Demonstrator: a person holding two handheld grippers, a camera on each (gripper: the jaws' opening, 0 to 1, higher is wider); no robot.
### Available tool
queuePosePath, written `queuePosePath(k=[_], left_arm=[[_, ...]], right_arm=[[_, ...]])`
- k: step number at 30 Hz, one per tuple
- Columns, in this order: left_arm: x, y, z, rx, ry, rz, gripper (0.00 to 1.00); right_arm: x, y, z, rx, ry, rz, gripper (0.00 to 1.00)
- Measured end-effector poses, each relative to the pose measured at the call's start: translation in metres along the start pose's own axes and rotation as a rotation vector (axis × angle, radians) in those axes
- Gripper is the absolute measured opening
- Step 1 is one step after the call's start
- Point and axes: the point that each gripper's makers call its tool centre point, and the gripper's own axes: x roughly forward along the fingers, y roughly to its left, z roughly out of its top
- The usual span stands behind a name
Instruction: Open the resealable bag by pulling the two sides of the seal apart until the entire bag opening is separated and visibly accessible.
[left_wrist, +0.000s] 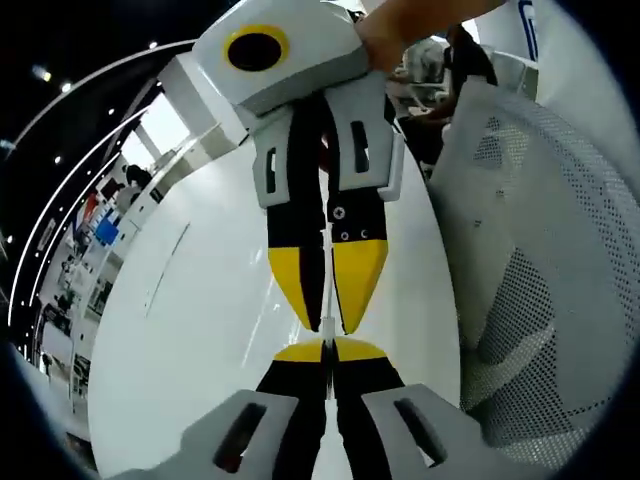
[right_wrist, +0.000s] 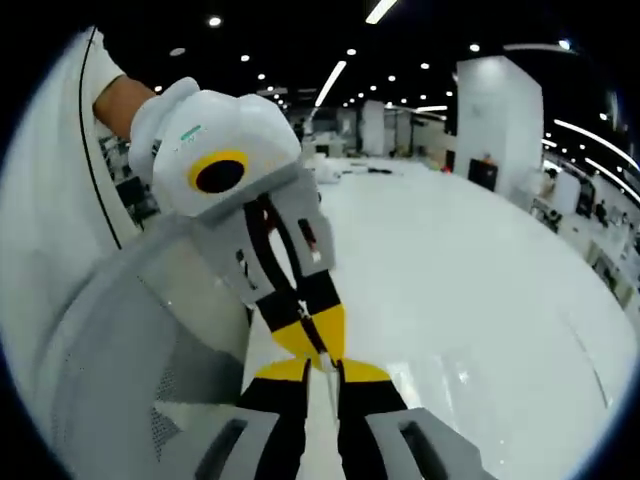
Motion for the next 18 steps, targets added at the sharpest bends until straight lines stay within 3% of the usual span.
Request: queuePosePath(k=[5,18], left_arm=[[0.0,-0.0005,0.0027,-0.005,-0.009,-0.003,0.0],[0.0024,-0.0029,0.0017,-0.027,-0.003,-0.015,0.0]], right_arm=[[0.0008,0.0007,-0.0026,-0.032,0.025,-0.01,0.03],[0.001,0.0011,-0.0024,0.026,0.033,-0.002,0.0]])
